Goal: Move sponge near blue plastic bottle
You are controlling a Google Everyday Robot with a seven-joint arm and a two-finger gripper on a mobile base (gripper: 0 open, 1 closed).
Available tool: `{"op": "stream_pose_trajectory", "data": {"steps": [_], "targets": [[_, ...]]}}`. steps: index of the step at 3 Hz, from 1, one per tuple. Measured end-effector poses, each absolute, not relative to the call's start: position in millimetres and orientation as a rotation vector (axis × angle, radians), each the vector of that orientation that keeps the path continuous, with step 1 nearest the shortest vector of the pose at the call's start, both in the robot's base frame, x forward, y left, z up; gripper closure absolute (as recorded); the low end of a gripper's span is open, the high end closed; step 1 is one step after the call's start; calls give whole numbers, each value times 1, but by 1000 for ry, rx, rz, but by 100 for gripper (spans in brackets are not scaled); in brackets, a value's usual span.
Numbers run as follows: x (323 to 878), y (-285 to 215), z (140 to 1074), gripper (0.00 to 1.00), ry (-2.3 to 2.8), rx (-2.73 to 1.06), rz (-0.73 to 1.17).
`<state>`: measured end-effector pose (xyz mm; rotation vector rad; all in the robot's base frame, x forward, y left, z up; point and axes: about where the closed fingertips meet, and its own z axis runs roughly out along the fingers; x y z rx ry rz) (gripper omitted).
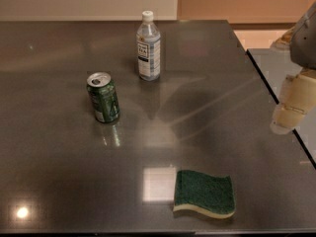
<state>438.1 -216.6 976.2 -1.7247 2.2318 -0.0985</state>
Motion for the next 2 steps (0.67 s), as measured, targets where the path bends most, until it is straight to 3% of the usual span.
{"op": "stream_pose_trajectory", "data": {"steps": [2], "targets": [[421, -209, 968, 0, 2194, -1758, -31]]}}
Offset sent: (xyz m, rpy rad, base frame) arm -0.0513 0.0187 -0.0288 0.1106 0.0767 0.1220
